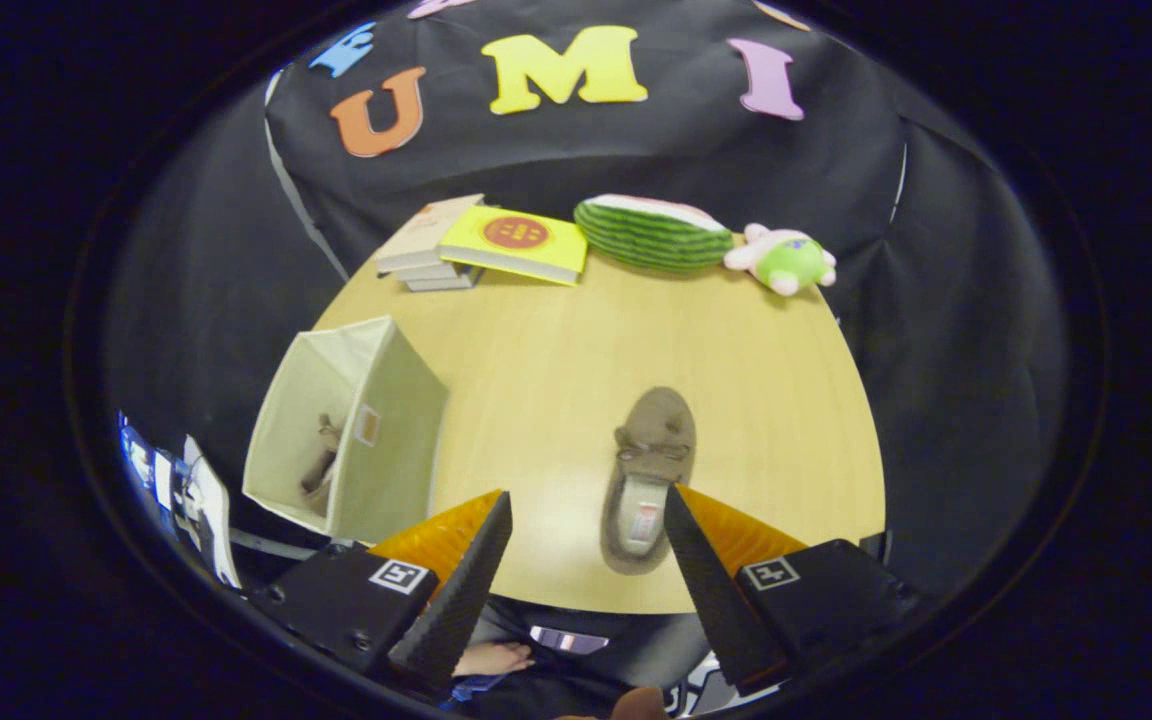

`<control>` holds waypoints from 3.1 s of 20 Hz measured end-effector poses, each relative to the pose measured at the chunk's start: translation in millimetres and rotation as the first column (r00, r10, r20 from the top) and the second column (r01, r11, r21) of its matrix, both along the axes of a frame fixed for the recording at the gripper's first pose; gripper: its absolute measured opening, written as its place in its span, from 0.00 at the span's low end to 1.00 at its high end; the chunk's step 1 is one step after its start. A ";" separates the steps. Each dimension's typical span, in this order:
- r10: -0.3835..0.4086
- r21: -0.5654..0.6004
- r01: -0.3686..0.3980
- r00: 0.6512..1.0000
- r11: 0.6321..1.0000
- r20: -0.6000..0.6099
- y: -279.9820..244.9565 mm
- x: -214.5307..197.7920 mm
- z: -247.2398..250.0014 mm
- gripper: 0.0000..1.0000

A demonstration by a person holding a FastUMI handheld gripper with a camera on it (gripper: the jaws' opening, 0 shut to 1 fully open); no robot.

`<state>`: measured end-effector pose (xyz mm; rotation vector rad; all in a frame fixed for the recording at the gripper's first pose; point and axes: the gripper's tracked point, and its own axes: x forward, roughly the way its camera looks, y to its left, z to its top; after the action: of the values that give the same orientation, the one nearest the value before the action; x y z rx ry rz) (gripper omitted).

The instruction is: Open the storage box then place both shoes into the box .Put the left shoe in first, then the right shoe, with the right side of both shoes facing outward in a uniform manner.

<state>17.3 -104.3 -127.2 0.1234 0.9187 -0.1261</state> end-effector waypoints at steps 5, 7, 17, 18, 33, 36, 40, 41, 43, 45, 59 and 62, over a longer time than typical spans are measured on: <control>-0.081 0.098 0.096 0.985 0.991 -0.152 -43.8 10.5 -73.0 0.99; -0.095 0.171 0.132 0.973 0.976 -0.209 -48.0 15.9 -96.7 0.98; -0.103 0.338 0.214 0.943 0.917 -0.317 -58.7 24.2 -152.7 0.54; -0.114 0.360 0.234 0.939 0.903 -0.325 -59.5 25.3 -156.3 0.45; -0.141 0.563 0.242 0.966 0.790 -0.217 -8.8 3.3 -82.6 0.06; -0.109 0.579 0.174 0.983 0.796 -0.146 29.3 -1.9 -34.8 0.06; -0.021 0.564 0.023 1.000 0.825 -0.010 90.6 -3.7 36.6 0.06; 0.001 0.565 -0.014 1.000 0.825 0.024 108.0 -3.4 53.5 0.06; 0.033 0.574 -0.064 0.997 0.817 0.063 139.9 1.8 78.6 0.06; 0.054 0.555 -0.091 0.995 0.827 0.082 166.2 9.2 94.1 0.06; 0.094 0.410 -0.038 0.989 0.911 -0.117 272.5 65.6 -2.5 0.06; 0.041 0.389 0.027 0.985 0.921 -0.167 266.0 70.3 -26.1 0.06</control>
<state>87.5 161.7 -153.3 0.4870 1.1096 0.0571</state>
